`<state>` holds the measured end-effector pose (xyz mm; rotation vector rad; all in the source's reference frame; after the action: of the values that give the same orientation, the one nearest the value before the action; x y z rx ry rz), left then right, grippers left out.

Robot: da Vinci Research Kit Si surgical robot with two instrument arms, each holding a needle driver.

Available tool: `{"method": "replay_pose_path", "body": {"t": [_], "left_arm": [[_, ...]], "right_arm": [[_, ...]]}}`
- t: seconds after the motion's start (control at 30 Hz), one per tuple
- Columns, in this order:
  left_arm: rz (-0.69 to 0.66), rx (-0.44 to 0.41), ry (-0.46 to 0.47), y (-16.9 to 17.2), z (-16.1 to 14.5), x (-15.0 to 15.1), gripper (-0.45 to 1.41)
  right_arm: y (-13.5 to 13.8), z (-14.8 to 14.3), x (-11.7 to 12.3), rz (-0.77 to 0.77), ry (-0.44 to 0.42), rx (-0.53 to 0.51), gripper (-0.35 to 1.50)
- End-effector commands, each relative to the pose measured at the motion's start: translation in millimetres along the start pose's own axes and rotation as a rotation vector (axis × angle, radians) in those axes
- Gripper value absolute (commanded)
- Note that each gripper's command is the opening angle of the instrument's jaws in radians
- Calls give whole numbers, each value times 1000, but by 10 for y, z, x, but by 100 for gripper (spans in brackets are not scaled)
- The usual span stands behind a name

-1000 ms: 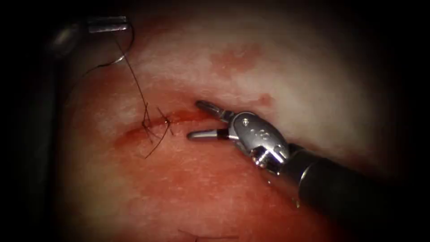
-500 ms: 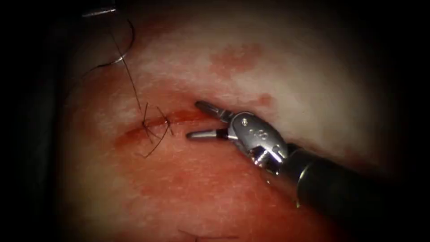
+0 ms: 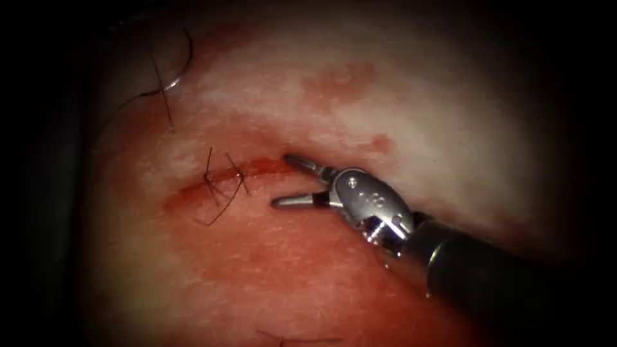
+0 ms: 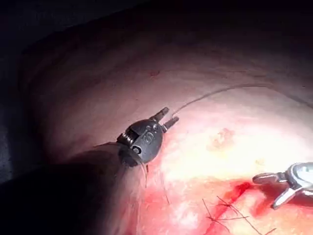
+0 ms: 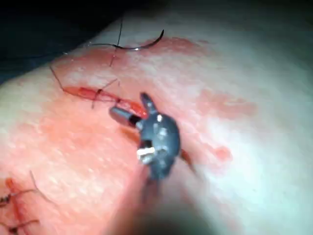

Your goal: Wound Closure

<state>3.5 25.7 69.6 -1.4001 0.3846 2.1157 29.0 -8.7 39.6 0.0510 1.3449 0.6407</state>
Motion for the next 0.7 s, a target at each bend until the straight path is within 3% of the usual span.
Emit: {"method": "replay_pose_path", "body": {"t": [0.03, 0.2, 0.27, 0.37, 0.43, 0.6, 0.7], "left_arm": [[-47, 35, 4, -1, 8, -3, 29], [-133, 80, 8, 24, 1, -2, 32], [-161, 59, 25, 40, -6, -2, 32], [-218, -86, 68, 88, -27, -2, 34], [-225, -109, 67, 97, -30, -3, 34], [-158, -304, 86, 154, -42, -11, 15], [-128, -326, 92, 167, -43, -13, 15]], "right_arm": [[0, 8, -6, -3, 3, 2, 146], [-1, 8, -12, -8, 4, 2, 146], [-2, 8, -14, -9, 5, 2, 146], [-3, 6, -18, -13, 9, 2, 146], [-3, 5, -19, -14, 9, 2, 146], [5, -9, -14, -8, -4, -14, 141], [14, -20, -7, -31, -13, -24, 138]]}}
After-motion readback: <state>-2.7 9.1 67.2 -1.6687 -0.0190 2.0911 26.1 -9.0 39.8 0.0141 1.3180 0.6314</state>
